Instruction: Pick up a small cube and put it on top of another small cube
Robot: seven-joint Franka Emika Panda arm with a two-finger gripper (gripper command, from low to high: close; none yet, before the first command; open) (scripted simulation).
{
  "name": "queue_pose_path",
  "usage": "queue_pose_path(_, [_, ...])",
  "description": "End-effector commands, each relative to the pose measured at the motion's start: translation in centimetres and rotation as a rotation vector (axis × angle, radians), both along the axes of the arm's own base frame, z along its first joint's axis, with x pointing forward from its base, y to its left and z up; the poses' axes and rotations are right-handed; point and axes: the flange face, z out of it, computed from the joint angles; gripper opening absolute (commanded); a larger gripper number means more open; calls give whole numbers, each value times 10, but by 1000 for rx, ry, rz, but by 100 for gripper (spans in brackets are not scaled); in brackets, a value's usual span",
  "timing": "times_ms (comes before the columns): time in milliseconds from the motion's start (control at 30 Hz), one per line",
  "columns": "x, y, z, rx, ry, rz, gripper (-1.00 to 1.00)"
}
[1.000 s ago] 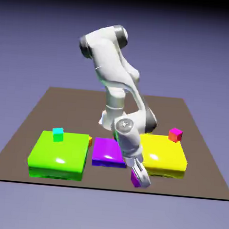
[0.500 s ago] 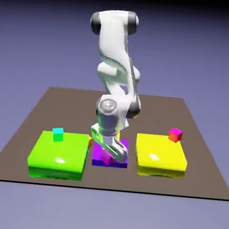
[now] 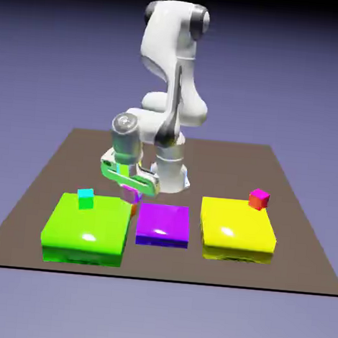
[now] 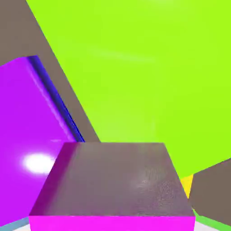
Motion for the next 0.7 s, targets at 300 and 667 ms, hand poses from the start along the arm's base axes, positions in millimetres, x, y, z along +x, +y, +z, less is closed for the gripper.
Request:
queue_pose_path(300, [-38,-24,-43,29,20,-58,-100])
queue_pose_path(667, [-32,-28,-8,26,21,-59,100])
